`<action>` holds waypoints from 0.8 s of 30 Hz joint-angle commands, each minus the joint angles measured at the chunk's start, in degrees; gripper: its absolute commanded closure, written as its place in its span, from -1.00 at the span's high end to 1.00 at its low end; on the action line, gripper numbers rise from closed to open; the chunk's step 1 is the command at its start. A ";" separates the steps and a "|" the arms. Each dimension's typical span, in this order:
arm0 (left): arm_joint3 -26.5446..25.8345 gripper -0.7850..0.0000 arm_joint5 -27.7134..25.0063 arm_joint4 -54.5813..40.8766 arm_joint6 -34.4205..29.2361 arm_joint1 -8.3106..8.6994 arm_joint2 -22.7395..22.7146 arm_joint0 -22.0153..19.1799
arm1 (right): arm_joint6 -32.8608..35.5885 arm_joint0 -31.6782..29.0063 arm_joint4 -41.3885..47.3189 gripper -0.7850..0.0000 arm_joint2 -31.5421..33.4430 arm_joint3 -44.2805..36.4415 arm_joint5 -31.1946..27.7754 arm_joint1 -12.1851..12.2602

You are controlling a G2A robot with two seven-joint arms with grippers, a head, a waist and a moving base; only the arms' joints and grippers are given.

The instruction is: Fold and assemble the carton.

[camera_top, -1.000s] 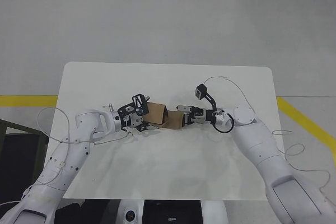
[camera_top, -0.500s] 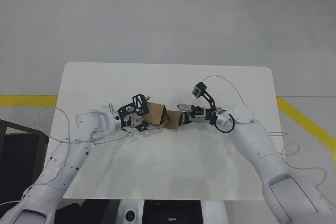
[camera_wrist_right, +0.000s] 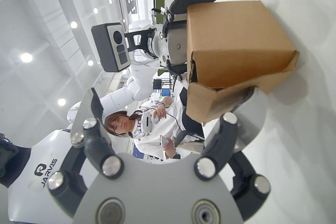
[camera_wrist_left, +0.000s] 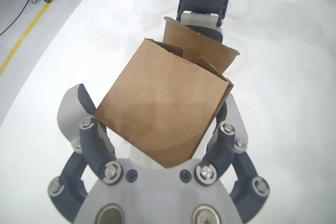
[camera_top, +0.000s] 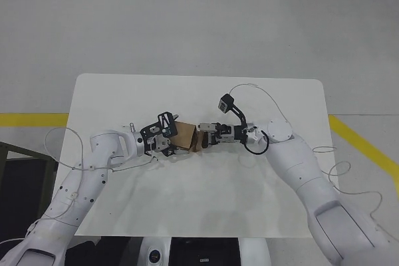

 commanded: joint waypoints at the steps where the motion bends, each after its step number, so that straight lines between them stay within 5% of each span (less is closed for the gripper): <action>1: -0.04 1.00 0.01 -0.03 -0.06 0.00 -0.02 0.04 | -0.23 0.05 -0.03 1.00 -0.10 -0.52 -0.03 -0.16; 12: -0.12 1.00 0.13 0.05 -0.14 0.03 -0.18 0.23 | -1.29 -0.11 -1.98 1.00 -0.28 -0.57 -0.60 -0.43; 13: -0.07 1.00 0.10 0.04 -0.16 0.04 -0.20 0.26 | -1.35 -0.16 -2.21 0.61 -0.25 -0.64 -0.67 -0.41; 14: -0.06 1.00 0.07 0.02 -0.17 0.04 -0.21 0.27 | -1.32 -0.18 -2.49 -0.05 -0.24 -0.72 -0.70 -0.39; 24: -0.09 1.00 0.12 0.05 -0.36 0.04 -0.21 0.39 | -2.49 -0.38 -5.77 -0.15 -0.15 -1.03 -0.05 -0.12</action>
